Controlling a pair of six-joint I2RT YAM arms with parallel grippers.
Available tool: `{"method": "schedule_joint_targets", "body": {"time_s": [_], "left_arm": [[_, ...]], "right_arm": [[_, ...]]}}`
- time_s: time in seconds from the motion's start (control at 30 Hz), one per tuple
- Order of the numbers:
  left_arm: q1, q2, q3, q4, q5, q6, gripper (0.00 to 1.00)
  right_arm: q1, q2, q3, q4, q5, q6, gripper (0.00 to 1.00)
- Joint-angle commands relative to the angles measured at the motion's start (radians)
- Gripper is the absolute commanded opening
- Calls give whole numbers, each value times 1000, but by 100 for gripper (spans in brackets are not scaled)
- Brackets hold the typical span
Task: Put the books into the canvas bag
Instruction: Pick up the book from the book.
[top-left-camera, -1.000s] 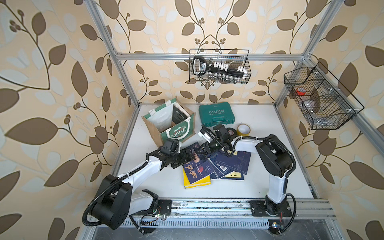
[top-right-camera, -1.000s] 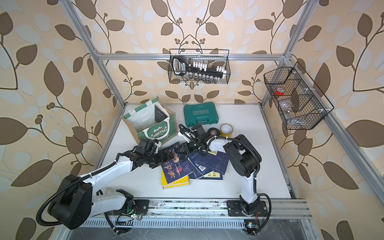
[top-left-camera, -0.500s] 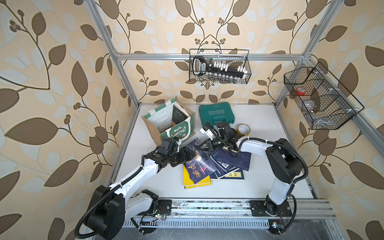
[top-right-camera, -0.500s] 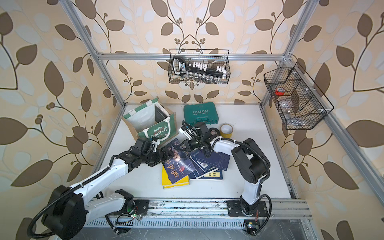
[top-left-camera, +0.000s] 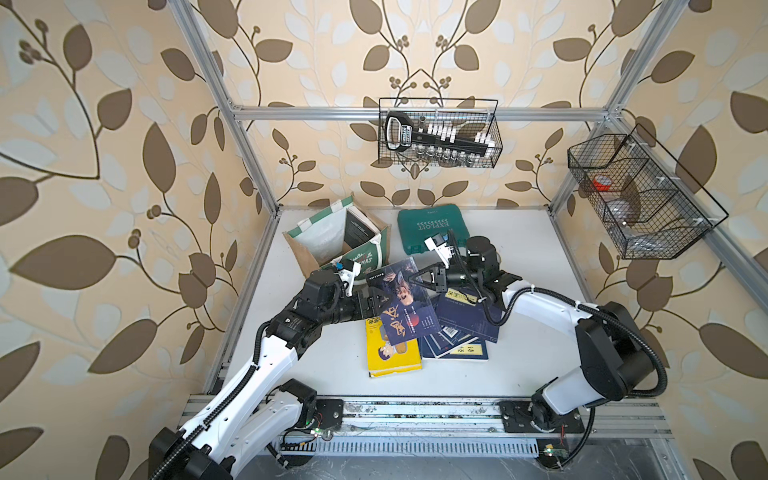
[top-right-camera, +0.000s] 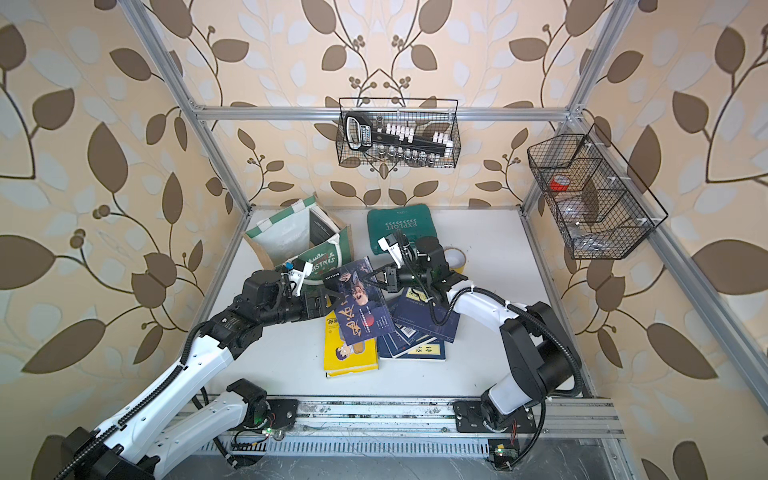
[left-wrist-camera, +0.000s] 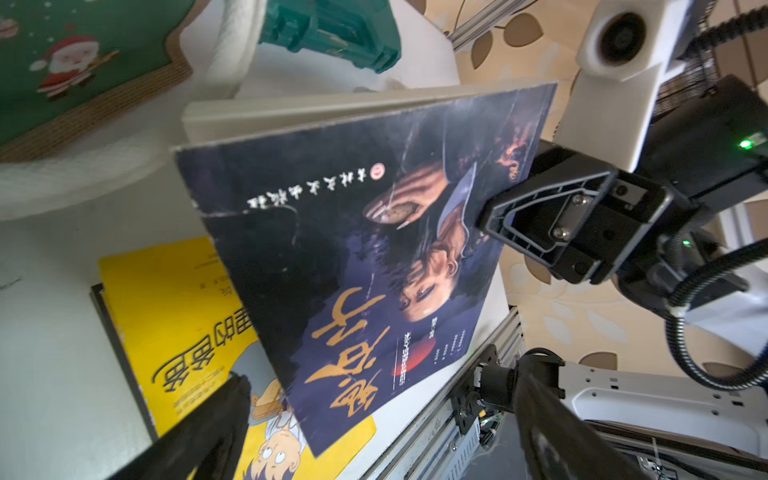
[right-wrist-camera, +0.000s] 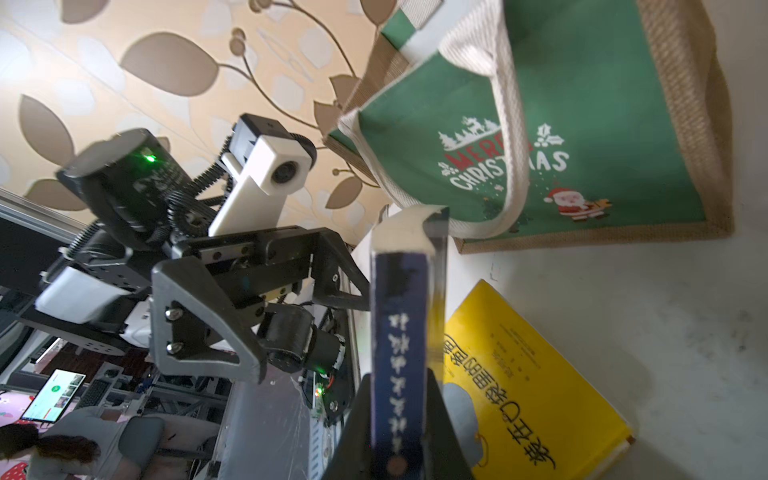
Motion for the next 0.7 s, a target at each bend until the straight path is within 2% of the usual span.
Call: {"method": "schedule_joint_targets", "body": {"time_s": [0.0,0.23,0.5,0.67], "left_arm": [[-5,-2,12,87,39,3,99],[-7,51,6,161,71,-6,99],[-7,28,-68,401,252,-79,99],[-8,2,-91,498,311,-118,99]], "right_arm": [[-3,-62,-26,189,-37,131,0],[-3,-137,-46,288,-63,254,0],[-4,-152,-46,453,-85,426,0],[-5,-117,-32,525,-98,496,0]]}}
